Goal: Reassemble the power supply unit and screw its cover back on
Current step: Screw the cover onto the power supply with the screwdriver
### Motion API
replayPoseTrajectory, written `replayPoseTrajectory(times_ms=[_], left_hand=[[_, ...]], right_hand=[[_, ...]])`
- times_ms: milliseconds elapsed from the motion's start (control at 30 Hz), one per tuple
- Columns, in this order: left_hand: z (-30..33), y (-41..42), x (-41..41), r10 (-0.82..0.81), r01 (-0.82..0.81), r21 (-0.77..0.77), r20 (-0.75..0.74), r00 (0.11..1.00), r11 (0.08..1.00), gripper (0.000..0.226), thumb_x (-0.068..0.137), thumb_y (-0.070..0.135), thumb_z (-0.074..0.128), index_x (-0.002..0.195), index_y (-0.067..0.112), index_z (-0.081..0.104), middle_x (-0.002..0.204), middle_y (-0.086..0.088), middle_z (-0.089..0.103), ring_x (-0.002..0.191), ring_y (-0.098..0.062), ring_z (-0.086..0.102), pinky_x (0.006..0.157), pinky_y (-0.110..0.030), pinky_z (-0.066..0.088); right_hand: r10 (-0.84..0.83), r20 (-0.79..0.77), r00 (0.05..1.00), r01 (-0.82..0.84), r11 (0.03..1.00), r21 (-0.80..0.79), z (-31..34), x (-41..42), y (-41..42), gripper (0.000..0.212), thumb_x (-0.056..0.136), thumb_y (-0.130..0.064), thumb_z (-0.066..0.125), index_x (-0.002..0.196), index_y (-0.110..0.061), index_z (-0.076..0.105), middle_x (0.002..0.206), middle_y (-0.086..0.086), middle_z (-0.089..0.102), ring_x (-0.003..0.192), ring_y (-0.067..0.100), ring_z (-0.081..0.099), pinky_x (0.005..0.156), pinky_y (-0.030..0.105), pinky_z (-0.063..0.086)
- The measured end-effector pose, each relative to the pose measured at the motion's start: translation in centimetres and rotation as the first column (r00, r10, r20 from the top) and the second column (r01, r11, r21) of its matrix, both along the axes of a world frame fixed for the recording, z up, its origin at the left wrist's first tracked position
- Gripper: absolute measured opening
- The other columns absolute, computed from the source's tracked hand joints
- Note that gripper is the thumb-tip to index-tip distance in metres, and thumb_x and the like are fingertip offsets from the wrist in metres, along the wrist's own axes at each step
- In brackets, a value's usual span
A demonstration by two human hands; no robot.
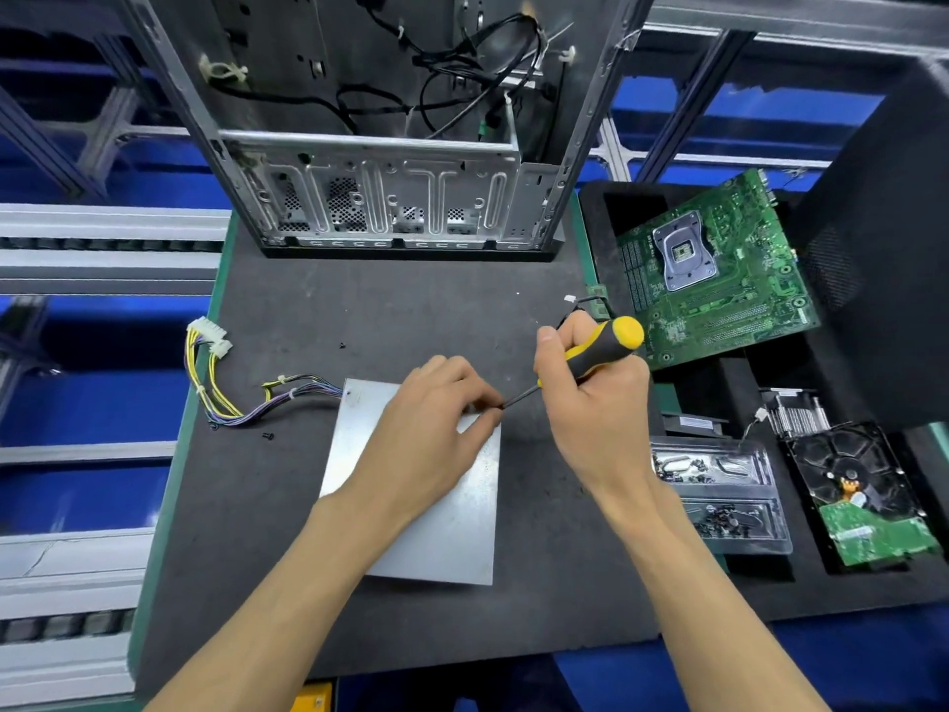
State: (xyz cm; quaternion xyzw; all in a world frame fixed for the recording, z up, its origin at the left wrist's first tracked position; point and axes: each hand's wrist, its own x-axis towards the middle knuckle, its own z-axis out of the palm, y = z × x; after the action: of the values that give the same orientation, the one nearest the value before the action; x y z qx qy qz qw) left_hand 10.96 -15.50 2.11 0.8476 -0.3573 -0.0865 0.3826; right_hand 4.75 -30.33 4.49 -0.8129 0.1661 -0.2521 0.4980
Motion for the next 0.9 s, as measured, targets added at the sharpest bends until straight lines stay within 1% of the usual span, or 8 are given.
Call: replayPoseTrajectory(times_ms=[67,167,333,433,633,700,800,900], left_hand=[[0.0,-0.1,0.0,-0.001,0.001,-0.007,0.02,1.0,1.0,0.003,0.092,0.015,0.072,0.091,0.017,0.074,0.084,0.012,0.055,0.084,-0.01,0.047,0.082,-0.033,0.045],[-0.2,-0.1,0.0,0.02,-0.021,0.008,0.076,0.997,1.0,0.003,0.093,0.016,0.071,0.091,0.015,0.072,0.085,0.009,0.055,0.085,-0.014,0.049,0.078,-0.034,0.046],[-0.6,0.0,0.0,0.054,-0.054,-0.006,0.081,0.995,0.999,0.002,0.094,0.014,0.07,0.092,0.013,0.071,0.087,0.009,0.054,0.085,-0.013,0.047,0.075,-0.022,0.04],[-0.8,0.3,0.1,0.073,-0.073,-0.011,0.078,0.994,0.997,0.004,0.094,0.009,0.069,0.092,0.012,0.071,0.087,0.008,0.054,0.085,-0.012,0.047,0.077,-0.018,0.037],[-1.0,0.2,-0.3,0.083,-0.08,-0.03,0.093,0.992,0.996,0.003,0.093,0.009,0.069,0.091,0.011,0.07,0.088,0.006,0.054,0.085,-0.015,0.047,0.076,-0.026,0.041],[-1.0,0.1,-0.4,0.086,-0.082,-0.042,0.097,0.992,0.996,0.003,0.093,0.008,0.07,0.092,0.011,0.07,0.088,0.006,0.054,0.085,-0.015,0.047,0.076,-0.027,0.042],[-1.3,0.1,-0.4,0.095,-0.089,-0.06,0.101,0.99,0.994,0.003,0.092,0.008,0.07,0.092,0.011,0.07,0.088,0.006,0.053,0.085,-0.015,0.046,0.075,-0.027,0.042],[-1.6,0.1,-0.5,0.097,-0.09,-0.076,0.108,0.989,0.993,0.005,0.091,0.007,0.071,0.091,0.011,0.069,0.089,0.003,0.054,0.085,-0.015,0.045,0.075,-0.029,0.042]], right_hand=[[-0.006,-0.005,1.0,0.006,1.0,-0.002,0.0,0.0,-0.1,0.039,0.099,-0.029,0.052,0.066,-0.012,0.038,0.059,0.007,0.038,0.052,0.015,0.034,0.054,0.027,0.029],[-0.002,-0.023,1.0,0.001,1.0,-0.031,0.0,0.1,-0.1,0.04,0.1,-0.028,0.054,0.065,-0.021,0.033,0.057,0.005,0.034,0.051,0.012,0.031,0.052,0.025,0.027],[0.008,-0.023,1.0,-0.01,0.995,-0.096,0.1,0.3,0.2,0.043,0.1,-0.025,0.054,0.066,-0.03,0.027,0.056,0.004,0.032,0.048,0.009,0.028,0.049,0.019,0.022],[0.004,-0.012,1.0,-0.005,0.995,-0.103,0.1,0.3,0.1,0.044,0.099,-0.025,0.052,0.065,-0.031,0.025,0.056,-0.006,0.031,0.048,0.009,0.029,0.05,0.018,0.022],[0.012,-0.031,0.999,-0.017,0.99,-0.14,0.0,0.3,0.1,0.048,0.099,-0.022,0.055,0.066,-0.039,0.024,0.053,-0.005,0.033,0.046,0.009,0.029,0.048,0.015,0.022],[0.02,-0.045,0.999,-0.027,0.985,-0.168,0.2,0.4,0.2,0.044,0.099,-0.031,0.053,0.064,-0.035,0.026,0.05,-0.005,0.031,0.046,0.013,0.031,0.049,0.021,0.027],[0.033,-0.091,0.995,-0.053,0.974,-0.221,0.6,0.8,0.4,0.044,0.097,-0.046,0.048,0.064,-0.019,0.038,0.05,0.003,0.04,0.049,0.027,0.039,0.052,0.042,0.038],[0.052,-0.099,0.994,-0.076,0.962,-0.264,1.0,1.2,0.7,0.042,0.096,-0.052,0.051,0.067,-0.021,0.044,0.049,-0.001,0.042,0.049,0.025,0.04,0.054,0.043,0.042]])
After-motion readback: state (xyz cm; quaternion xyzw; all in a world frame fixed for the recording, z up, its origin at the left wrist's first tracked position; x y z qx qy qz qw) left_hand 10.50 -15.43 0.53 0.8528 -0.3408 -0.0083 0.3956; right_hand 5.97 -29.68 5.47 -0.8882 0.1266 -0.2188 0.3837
